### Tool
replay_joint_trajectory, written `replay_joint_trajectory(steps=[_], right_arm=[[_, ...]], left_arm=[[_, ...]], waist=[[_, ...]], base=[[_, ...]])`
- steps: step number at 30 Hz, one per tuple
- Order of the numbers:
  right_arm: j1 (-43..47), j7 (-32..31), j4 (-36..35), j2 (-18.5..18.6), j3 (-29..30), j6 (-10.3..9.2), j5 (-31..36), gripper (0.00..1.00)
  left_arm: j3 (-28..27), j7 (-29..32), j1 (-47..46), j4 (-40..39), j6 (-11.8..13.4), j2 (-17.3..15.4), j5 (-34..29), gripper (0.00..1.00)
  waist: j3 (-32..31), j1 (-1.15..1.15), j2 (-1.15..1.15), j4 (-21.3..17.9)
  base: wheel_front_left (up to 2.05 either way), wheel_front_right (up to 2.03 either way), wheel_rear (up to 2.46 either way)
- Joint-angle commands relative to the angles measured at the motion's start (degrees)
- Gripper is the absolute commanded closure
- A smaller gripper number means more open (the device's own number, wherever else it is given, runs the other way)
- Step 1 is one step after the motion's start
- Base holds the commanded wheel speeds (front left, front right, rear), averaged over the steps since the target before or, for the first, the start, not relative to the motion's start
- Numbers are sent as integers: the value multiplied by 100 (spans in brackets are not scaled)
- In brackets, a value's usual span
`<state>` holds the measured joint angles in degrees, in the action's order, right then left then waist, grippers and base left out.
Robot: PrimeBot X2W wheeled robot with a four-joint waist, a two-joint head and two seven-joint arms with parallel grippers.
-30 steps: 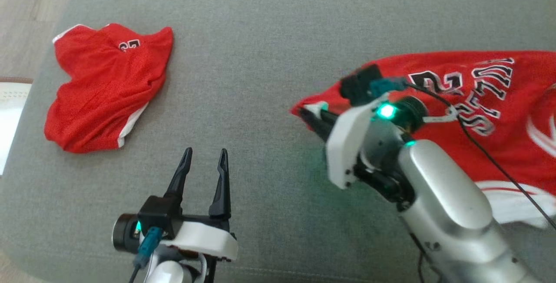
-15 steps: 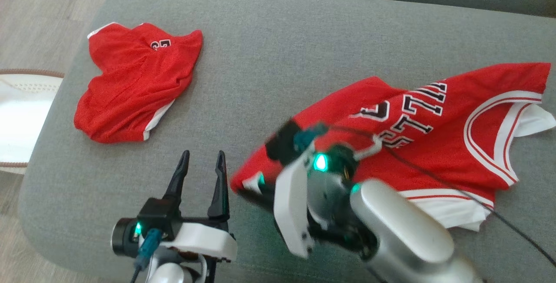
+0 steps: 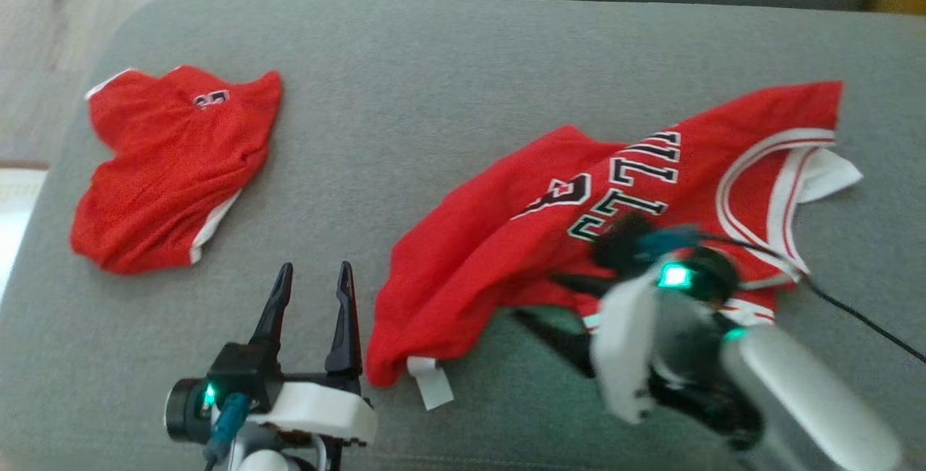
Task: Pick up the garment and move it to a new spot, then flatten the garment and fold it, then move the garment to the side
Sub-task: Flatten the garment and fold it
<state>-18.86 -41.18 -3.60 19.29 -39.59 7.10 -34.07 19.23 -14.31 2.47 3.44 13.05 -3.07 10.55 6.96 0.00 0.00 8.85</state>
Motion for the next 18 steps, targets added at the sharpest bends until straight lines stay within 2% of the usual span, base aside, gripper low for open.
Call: replay_joint_trajectory(steps=[1, 5, 9, 14, 18], right_arm=[[183, 57, -224, 52, 218, 39, 73, 0], [561, 110, -136, 308, 1288, 39, 552, 0], [850, 100, 206, 295, 2291, 39, 975, 0], [1111, -7, 707, 67, 3038, 39, 1193, 0], [1053, -80, 1095, -262, 3356, 39, 1244, 0]], left_arm=[[-240, -69, -94, -235, -16, 19, -59, 0], [-262, -69, -139, -260, -67, 19, -92, 0], [-235, -69, -191, -264, -81, 19, -94, 0], [-196, -69, -239, -269, -90, 19, -91, 0], [-195, -69, -280, -258, -100, 19, -93, 0]], waist=[[5, 0, 0, -144], [80, 0, 0, -285], [159, 0, 0, -317], [275, 0, 0, -282], [357, 0, 0, -253]], base=[[0, 0, 0], [0, 0, 0], [0, 0, 0], [0, 0, 0], [0, 0, 0]])
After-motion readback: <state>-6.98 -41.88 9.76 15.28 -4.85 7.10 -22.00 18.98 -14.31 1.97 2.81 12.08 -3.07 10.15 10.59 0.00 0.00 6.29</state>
